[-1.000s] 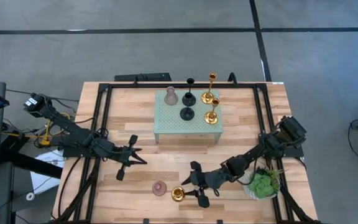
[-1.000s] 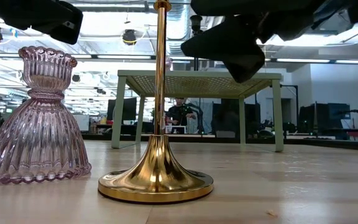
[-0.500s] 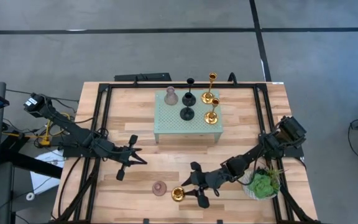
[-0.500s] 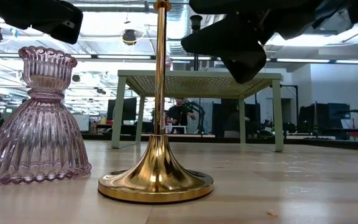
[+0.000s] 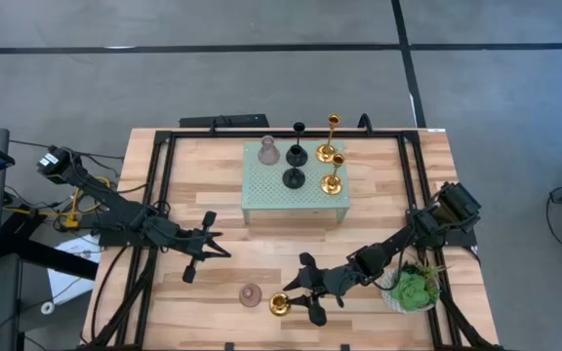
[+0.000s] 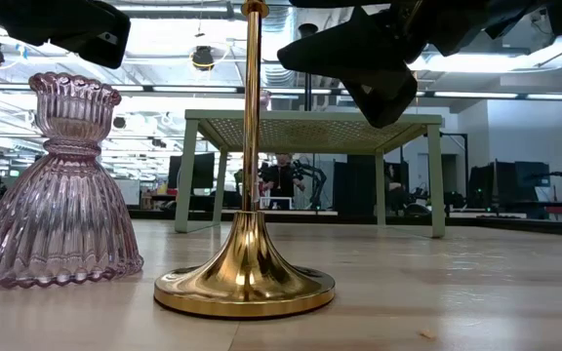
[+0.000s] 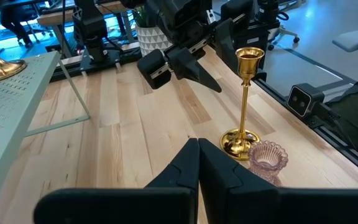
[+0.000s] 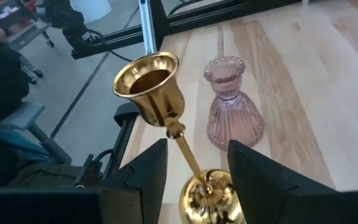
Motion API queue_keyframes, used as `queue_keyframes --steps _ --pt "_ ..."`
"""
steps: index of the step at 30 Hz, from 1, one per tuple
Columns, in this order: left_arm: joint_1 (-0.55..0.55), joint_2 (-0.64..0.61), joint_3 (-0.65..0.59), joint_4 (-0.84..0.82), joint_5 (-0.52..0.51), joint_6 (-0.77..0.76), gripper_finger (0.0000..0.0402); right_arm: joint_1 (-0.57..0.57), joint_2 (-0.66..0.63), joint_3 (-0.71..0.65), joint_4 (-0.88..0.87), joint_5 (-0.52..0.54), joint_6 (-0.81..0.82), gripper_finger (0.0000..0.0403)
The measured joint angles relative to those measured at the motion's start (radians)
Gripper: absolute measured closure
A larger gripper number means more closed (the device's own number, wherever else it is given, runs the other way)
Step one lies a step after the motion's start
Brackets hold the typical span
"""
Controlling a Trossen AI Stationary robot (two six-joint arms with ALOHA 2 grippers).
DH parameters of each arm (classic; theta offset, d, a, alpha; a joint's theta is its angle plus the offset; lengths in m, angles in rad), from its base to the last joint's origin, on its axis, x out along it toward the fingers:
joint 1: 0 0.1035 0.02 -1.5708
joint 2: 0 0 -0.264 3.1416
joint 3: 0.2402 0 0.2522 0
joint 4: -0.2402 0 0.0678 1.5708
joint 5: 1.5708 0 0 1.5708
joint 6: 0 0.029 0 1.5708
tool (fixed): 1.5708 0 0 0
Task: Pick & Place candle stick holders
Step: Put the gold candle holder on the shelf aligned with the other gold candle holder
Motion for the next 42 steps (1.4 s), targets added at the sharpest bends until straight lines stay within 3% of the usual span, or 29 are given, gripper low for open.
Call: queue_keyframes --steps 8,16,23,42 --pt "0.0 0.0 0.0 0.0 0.0 0.0 0.0398 0.009 0.004 0.0 0.003 0.018 0.041 0.0241" --pt "0.0 0.0 0.0 0.003 0.0 -0.002 0.0398 0.01 0.132 0.062 0.005 -0.016 0.002 0.0239" --pt "0.0 0.0 0.0 0.004 0.0 -0.006 0.0398 0.003 0.12 0.072 0.039 -0.039 0.029 0.0245" --pt "0.0 0.0 0.0 0.008 0.0 -0.006 0.0398 -0.001 0.122 0.073 0.129 -0.087 0.005 0.0337"
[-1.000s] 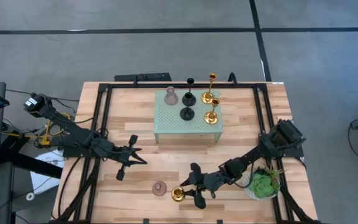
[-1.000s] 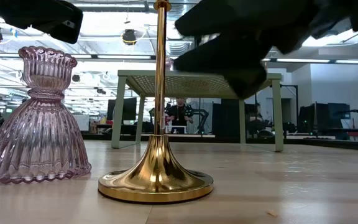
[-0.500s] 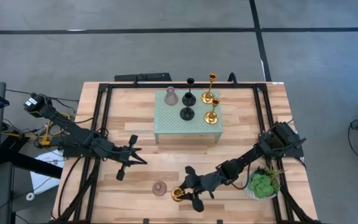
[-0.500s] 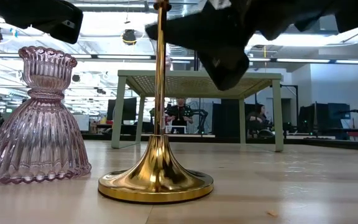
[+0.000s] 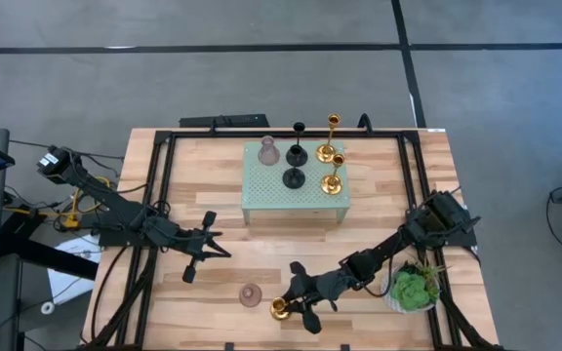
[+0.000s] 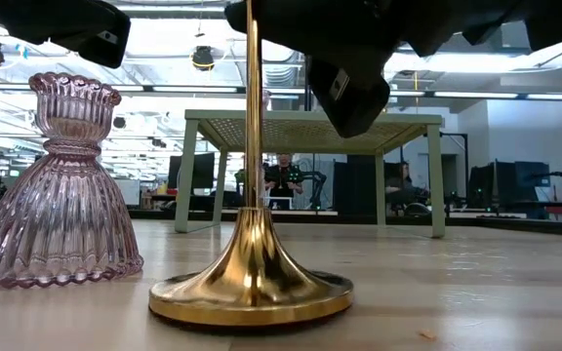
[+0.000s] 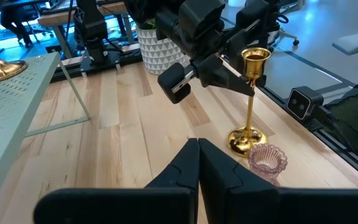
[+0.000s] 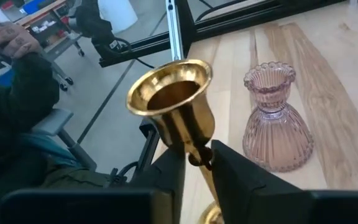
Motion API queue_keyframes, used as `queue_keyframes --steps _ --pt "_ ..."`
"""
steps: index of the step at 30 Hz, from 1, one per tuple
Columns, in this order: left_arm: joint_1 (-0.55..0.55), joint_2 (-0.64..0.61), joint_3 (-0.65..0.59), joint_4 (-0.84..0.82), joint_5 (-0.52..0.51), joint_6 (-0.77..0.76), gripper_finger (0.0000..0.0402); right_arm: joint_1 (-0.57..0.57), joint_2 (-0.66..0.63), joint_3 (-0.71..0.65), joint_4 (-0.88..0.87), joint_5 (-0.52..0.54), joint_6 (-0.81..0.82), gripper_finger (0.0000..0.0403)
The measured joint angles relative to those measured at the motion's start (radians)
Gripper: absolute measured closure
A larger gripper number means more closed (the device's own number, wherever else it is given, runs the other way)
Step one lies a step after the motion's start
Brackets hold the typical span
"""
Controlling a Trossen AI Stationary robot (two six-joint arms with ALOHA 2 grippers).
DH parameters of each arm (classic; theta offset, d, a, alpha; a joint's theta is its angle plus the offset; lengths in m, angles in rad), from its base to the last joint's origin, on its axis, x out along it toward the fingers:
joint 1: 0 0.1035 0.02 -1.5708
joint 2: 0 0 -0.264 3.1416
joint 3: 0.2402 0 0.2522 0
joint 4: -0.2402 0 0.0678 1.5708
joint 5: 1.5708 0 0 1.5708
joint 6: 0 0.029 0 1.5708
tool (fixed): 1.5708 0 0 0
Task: Pick & Place candle stick holders
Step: Put the gold candle holder on the shelf aligned with the other gold candle holder
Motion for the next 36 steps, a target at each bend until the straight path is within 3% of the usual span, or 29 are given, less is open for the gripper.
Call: queue_keyframes --steps 5,14,27,32,36 --pt "0.0 0.0 0.0 0.0 0.0 0.0 0.0398 -0.009 0.0 0.001 0.003 0.004 -0.01 0.0385" --pt "0.0 0.0 0.0 0.0 0.0 0.0 0.0398 -0.019 -0.028 0.005 -0.064 0.049 -0.01 0.0384" --pt "0.0 0.0 0.0 0.002 0.0 0.0 0.0398 -0.026 -0.397 0.006 -0.446 0.395 -0.044 0.0384" --pt "0.0 0.0 0.0 0.004 0.0 0.0 0.0398 -0.056 -0.509 0.005 -0.509 0.57 -0.064 0.0384" --pt "0.0 0.0 0.0 0.005 0.0 0.0 0.0398 -0.11 -0.556 0.004 -0.534 0.617 -0.064 0.0384"
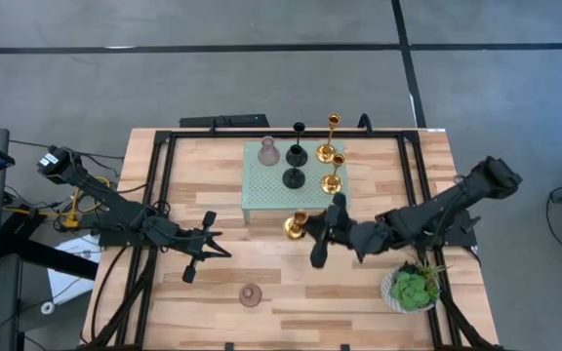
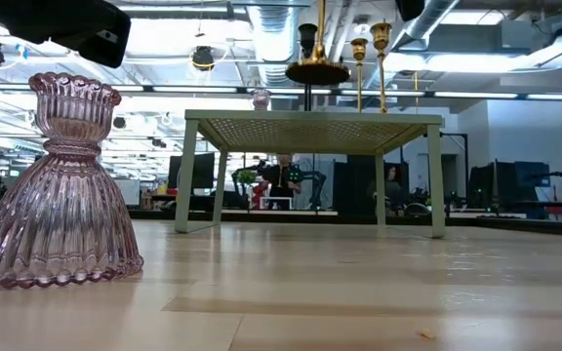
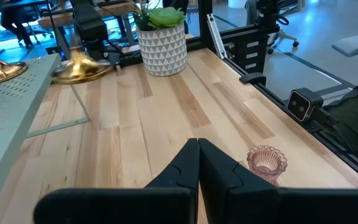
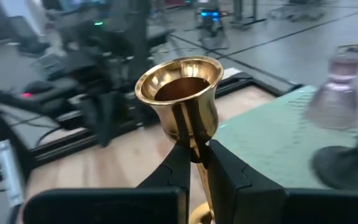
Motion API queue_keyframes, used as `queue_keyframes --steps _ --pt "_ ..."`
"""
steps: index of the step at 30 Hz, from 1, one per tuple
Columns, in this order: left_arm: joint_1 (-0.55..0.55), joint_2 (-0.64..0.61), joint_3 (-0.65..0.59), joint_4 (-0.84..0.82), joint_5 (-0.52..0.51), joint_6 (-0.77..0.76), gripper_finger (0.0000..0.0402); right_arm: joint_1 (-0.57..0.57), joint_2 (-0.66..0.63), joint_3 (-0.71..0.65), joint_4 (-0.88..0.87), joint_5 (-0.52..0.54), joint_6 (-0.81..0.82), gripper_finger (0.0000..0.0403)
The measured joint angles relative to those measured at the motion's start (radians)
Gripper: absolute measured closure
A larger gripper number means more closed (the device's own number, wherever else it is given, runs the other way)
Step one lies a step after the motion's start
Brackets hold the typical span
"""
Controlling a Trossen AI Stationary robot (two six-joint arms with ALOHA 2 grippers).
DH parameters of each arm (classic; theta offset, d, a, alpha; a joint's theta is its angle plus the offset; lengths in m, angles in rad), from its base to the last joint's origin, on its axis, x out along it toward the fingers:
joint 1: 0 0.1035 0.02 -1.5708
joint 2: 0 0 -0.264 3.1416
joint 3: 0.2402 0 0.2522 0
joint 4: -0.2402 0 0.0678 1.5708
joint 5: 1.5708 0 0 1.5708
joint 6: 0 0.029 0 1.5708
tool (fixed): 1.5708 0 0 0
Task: Pick & Place candle stick holders
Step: Put the gold candle holder on the shelf aligned with the other gold candle holder
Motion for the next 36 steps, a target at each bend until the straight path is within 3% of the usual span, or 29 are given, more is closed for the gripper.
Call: queue_keyframes --steps 14,36 --pt "0.0 0.0 0.0 0.002 0.0 0.0 0.0398 -0.193 -0.05 -0.002 -0.1 -0.014 0.02 0.0384" --pt "0.0 0.0 0.0 0.002 0.0 0.0 0.0398 -0.278 -0.059 0.051 -0.351 -0.014 0.144 0.0384"
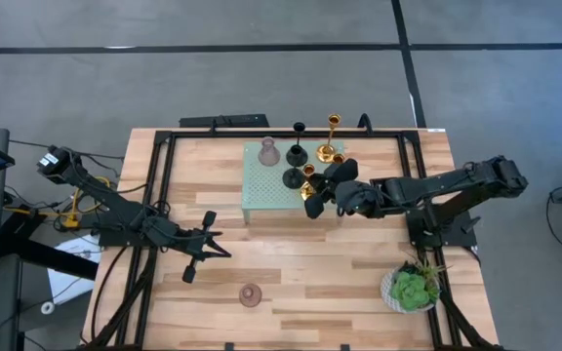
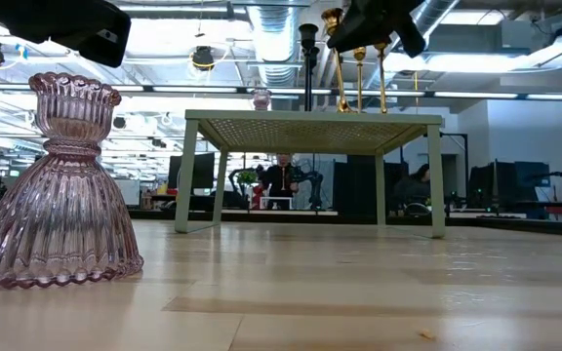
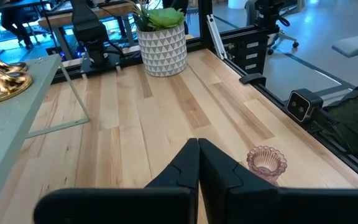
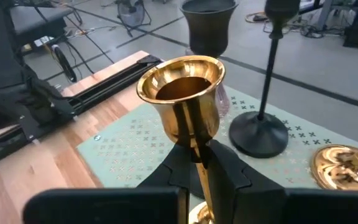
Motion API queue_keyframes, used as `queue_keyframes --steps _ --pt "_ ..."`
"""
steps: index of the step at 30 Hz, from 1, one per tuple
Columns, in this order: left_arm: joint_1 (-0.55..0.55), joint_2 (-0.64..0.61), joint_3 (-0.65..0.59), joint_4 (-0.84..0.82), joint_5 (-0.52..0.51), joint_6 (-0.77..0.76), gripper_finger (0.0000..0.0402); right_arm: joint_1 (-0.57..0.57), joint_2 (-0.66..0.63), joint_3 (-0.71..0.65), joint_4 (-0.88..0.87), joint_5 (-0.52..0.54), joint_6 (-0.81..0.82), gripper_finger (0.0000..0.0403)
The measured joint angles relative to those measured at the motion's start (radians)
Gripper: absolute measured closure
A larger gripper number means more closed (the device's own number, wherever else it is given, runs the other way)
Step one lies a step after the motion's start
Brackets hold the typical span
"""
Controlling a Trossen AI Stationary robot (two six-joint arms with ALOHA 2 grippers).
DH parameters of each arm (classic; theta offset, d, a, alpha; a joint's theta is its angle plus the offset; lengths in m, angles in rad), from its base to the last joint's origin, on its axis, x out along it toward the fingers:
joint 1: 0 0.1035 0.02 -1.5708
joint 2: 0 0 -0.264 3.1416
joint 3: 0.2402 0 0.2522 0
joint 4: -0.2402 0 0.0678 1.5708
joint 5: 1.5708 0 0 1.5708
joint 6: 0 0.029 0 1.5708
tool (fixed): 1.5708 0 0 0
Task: Pick & Place candle stick holders
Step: Put the gold candle holder on the shelf aligned with the other gold candle holder, then put the pink candle holder on the shelf aligned with the other pink candle holder
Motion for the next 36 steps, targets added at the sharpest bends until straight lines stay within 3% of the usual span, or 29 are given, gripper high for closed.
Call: queue_keyframes --steps 5,13,18,36 --pt "0.0 0.0 0.0 0.0 0.0 0.0 0.0398 0.0 0.0 -0.001 0.01 0.0 -0.009 0.0378" --pt "0.0 0.0 0.0 0.0 0.0 0.0 0.0398 0.001 0.004 -0.005 0.007 -0.032 -0.028 0.0285" --pt "0.0 0.0 0.0 0.0 0.0 0.0 0.0398 0.002 0.0 -0.005 -0.006 -0.054 -0.032 0.0257" --pt "0.0 0.0 0.0 0.0 0.0 -0.018 0.0398 0.061 -0.073 -0.004 -0.1 -0.054 -0.051 0.0287"
